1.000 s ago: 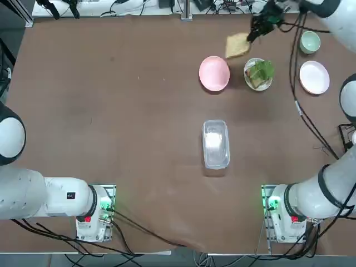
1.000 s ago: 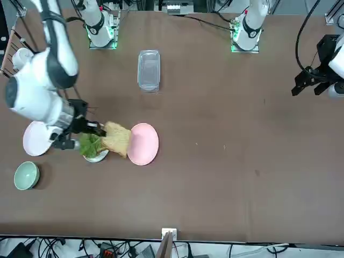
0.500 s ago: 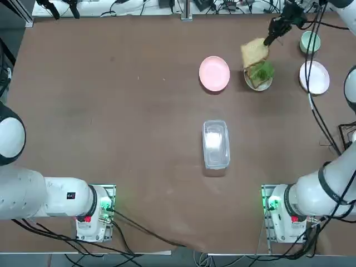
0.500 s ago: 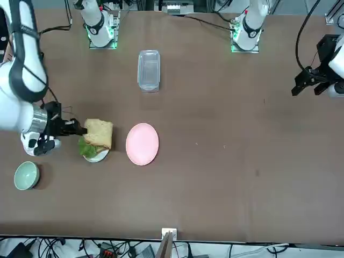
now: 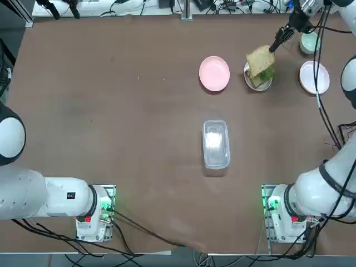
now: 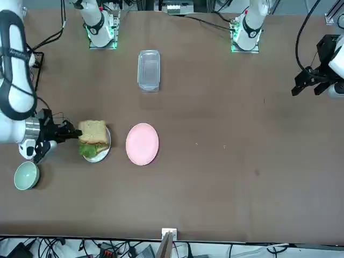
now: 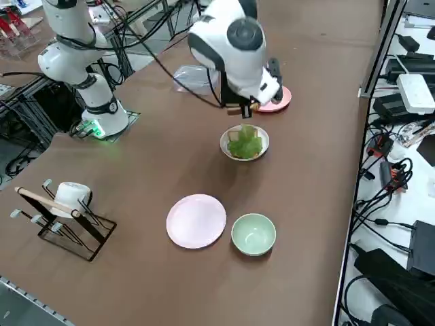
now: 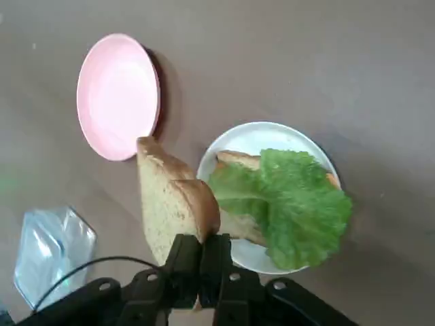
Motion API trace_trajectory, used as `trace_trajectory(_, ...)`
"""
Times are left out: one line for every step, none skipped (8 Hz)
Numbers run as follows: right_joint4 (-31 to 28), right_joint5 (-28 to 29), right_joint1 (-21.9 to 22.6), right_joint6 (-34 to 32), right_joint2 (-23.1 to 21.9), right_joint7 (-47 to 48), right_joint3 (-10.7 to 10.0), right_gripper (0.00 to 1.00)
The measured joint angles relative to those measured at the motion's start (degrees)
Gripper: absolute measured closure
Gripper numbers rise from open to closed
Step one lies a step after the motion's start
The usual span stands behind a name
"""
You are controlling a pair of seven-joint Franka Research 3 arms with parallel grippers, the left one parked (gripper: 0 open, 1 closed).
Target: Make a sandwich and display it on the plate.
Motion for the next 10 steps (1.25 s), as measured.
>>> trace_trajectory(1.92,0.18,-1.04,-1.44,1.97,-3.91,0.00,0.97)
trace_trajectory(3.54,0.20,-1.73,-2.73,3.70,-7.39,0.00,0.97)
trace_trajectory(4.44,0.19,-2.07,-3.24,5.24,-10.14,0.00,0.97)
trace_trajectory(4.96,0.19,-2.21,-3.32,6.40,-11.50,0.02,0.97)
trace_trajectory(5.37,0.17,-2.23,-3.38,7.16,-11.94,0.04,0.97)
trace_trajectory(5.69,0.16,-2.26,-3.42,7.61,-12.06,0.04,0.97)
trace_trajectory(6.05,0.16,-2.40,-3.43,7.79,-12.07,0.04,0.97)
trace_trajectory(6.56,0.16,-2.69,-3.46,7.80,-12.07,0.04,0.97)
trace_trajectory(6.98,0.16,-3.03,-3.49,7.84,-11.98,0.03,0.97)
trace_trajectory(7.39,0.16,-3.29,-3.49,8.19,-11.67,0.03,0.97)
